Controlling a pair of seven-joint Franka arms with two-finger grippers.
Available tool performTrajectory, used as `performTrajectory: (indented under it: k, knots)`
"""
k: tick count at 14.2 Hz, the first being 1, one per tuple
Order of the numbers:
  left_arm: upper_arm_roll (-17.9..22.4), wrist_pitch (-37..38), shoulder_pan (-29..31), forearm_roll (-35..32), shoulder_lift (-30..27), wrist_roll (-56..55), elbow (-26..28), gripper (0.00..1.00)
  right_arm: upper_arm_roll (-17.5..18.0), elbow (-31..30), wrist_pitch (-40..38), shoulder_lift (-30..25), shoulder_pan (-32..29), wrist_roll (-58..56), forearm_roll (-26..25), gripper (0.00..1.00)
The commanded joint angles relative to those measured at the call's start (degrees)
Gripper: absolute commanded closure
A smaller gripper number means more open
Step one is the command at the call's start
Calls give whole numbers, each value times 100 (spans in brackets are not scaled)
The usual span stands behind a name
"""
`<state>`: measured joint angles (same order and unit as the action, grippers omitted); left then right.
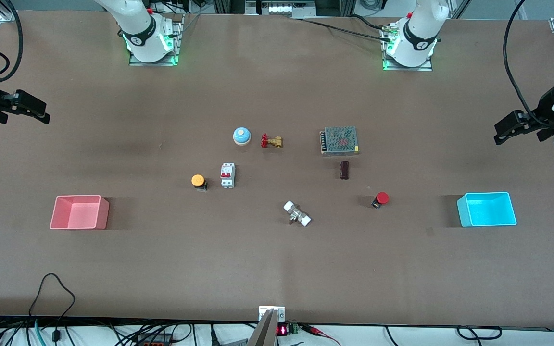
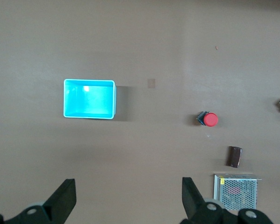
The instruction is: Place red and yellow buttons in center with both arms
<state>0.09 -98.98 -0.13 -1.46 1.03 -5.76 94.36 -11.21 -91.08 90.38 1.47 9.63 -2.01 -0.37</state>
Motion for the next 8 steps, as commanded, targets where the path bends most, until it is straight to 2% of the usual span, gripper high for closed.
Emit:
performTrajectory:
  k: [1, 8]
  knots:
    - [52, -183, 12, 146, -190, 145, 276, 0, 119, -103, -99, -138, -93, 42, -60, 0]
    - [26, 1, 4, 155, -428, 233, 268, 0, 119, -94, -178, -129, -93, -54, -68, 0]
